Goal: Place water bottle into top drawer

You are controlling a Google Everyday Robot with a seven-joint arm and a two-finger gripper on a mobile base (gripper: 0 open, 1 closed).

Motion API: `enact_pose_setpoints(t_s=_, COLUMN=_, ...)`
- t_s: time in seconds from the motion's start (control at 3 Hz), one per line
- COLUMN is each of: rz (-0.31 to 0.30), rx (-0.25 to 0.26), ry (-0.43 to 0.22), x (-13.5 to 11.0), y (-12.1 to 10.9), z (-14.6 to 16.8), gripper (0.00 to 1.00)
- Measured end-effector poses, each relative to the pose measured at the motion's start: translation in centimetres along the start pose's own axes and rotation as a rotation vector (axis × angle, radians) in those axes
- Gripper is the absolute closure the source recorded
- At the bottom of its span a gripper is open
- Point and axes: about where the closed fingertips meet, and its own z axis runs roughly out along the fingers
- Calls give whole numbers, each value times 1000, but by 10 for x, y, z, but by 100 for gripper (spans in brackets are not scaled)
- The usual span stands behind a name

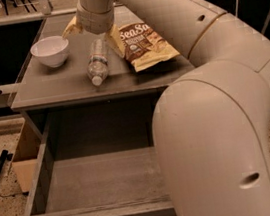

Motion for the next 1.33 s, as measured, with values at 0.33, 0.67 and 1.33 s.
enact_pose_setpoints(t_s=0.33, rz=8, rx=6, ry=-23, x=9, y=0, z=17, gripper=0)
enact_pose_setpoints(t_s=0.67, rz=31, rx=9, ry=-32, x=7, y=0, z=28, gripper=0)
enact_pose_setpoints(t_s=1.33, rz=-6, rx=-43, ry=-54, x=1, y=-2, z=30, gripper=0)
